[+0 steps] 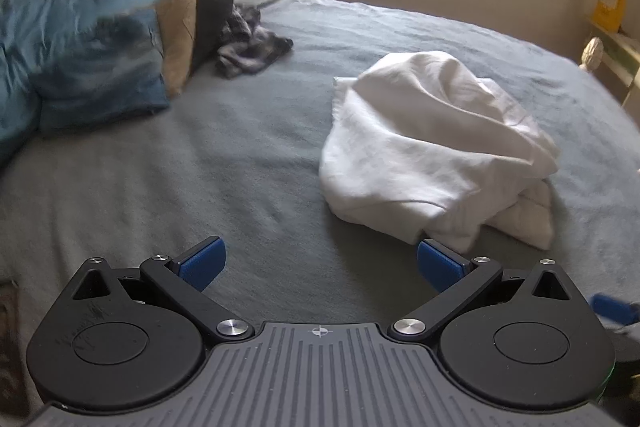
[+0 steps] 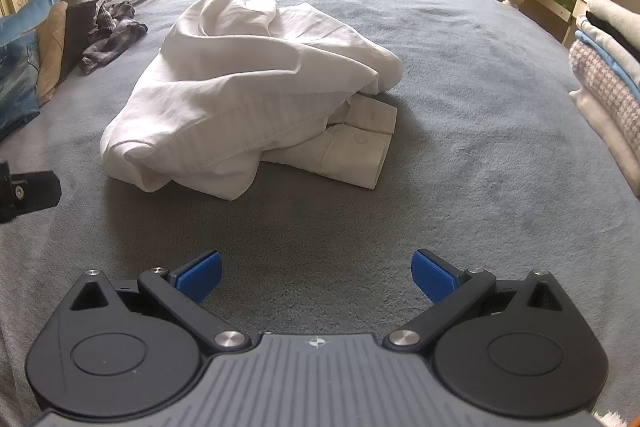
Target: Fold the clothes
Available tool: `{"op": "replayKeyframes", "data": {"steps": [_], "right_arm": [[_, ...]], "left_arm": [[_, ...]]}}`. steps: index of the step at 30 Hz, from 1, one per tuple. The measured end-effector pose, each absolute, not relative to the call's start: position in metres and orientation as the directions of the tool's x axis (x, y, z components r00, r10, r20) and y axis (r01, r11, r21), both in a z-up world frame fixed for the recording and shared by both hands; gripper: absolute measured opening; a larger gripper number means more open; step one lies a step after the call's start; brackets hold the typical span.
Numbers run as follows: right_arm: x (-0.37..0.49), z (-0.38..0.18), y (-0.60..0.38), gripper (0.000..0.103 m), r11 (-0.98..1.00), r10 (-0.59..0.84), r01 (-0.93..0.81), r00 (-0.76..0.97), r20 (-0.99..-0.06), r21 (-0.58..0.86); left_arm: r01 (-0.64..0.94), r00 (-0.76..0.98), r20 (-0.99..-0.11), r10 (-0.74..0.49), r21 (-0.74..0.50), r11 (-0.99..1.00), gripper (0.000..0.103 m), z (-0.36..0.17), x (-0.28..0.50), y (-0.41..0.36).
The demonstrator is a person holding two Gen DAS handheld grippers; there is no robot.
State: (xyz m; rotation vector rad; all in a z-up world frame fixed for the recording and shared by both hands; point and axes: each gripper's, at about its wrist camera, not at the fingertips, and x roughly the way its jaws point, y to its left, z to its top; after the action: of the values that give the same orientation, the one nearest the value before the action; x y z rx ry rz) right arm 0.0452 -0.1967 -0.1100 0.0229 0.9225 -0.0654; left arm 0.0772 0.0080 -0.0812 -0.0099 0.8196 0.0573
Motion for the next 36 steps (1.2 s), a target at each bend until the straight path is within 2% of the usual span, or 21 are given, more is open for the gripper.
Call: {"op": "replayKeyframes", "data": {"steps": [4, 10, 15, 19, 22, 27, 28, 29, 31, 32, 34, 35, 36], "right_arm": [[0.043, -0.104, -0.206, 0.103, 0.997, -0.012, 0.067, 0.632, -0.775, 0.039], [0.04, -0.1, -0.221, 0.103, 0.985, 0.07, 0.072, 0.66, -0.748, 0.155], [0.034, -0.085, -0.232, 0.103, 0.98, 0.095, 0.048, 0.742, -0.664, 0.195], [0.037, -0.07, -0.25, 0.103, 0.974, 0.106, 0.032, 0.81, -0.577, 0.224], [0.057, -0.066, -0.27, 0.103, 0.959, 0.129, 0.043, 0.812, -0.569, 0.279], [0.105, -0.078, -0.289, 0.101, 0.889, 0.264, 0.06, 0.743, -0.615, 0.454], [0.113, -0.084, -0.29, 0.101, 0.871, 0.291, 0.063, 0.732, -0.616, 0.486], [0.121, -0.091, -0.29, 0.099, 0.853, 0.318, 0.065, 0.722, -0.615, 0.518], [0.138, -0.107, -0.289, 0.092, 0.823, 0.359, 0.085, 0.688, -0.631, 0.561], [0.146, -0.115, -0.289, 0.085, 0.812, 0.373, 0.098, 0.669, -0.642, 0.575], [0.157, -0.125, -0.287, 0.08, 0.795, 0.403, 0.107, 0.642, -0.652, 0.597], [0.162, -0.127, -0.286, 0.076, 0.789, 0.418, 0.099, 0.636, -0.649, 0.606], [0.166, -0.127, -0.284, 0.069, 0.785, 0.436, 0.082, 0.631, -0.642, 0.614]], "left_arm": [[0.024, 0.647, -0.762, 0.029, 0.058, 0.998, 0.103, -0.075, 0.092, 0.019], [0.161, 0.687, -0.726, 0.03, 0.192, 0.968, 0.103, -0.061, 0.104, 0.018], [0.184, 0.725, -0.685, -0.064, 0.104, 0.977, 0.103, -0.075, 0.096, 0.015], [0.275, 0.743, -0.65, -0.158, 0.081, 0.958, 0.103, -0.096, 0.088, -0.001], [0.349, 0.745, -0.63, -0.219, 0.09, 0.933, 0.103, -0.109, 0.085, -0.016], [0.386, 0.799, -0.557, -0.226, 0.187, 0.903, 0.096, -0.123, 0.089, -0.031], [0.382, 0.805, -0.551, -0.221, 0.197, 0.903, 0.09, -0.125, 0.092, -0.032], [0.383, 0.804, -0.553, -0.218, 0.201, 0.902, 0.075, -0.128, 0.096, -0.033], [0.388, 0.796, -0.565, -0.217, 0.201, 0.9, 0.062, -0.135, 0.104, -0.034], [0.387, 0.792, -0.57, -0.219, 0.192, 0.902, 0.054, -0.138, 0.108, -0.033], [0.383, 0.785, -0.574, -0.231, 0.158, 0.91, 0.047, -0.142, 0.113, -0.031], [0.376, 0.786, -0.571, -0.237, 0.136, 0.917, 0.037, -0.143, 0.115, -0.029], [0.367, 0.787, -0.567, -0.242, 0.116, 0.923, 0.032, -0.144, 0.117, -0.027]]}}
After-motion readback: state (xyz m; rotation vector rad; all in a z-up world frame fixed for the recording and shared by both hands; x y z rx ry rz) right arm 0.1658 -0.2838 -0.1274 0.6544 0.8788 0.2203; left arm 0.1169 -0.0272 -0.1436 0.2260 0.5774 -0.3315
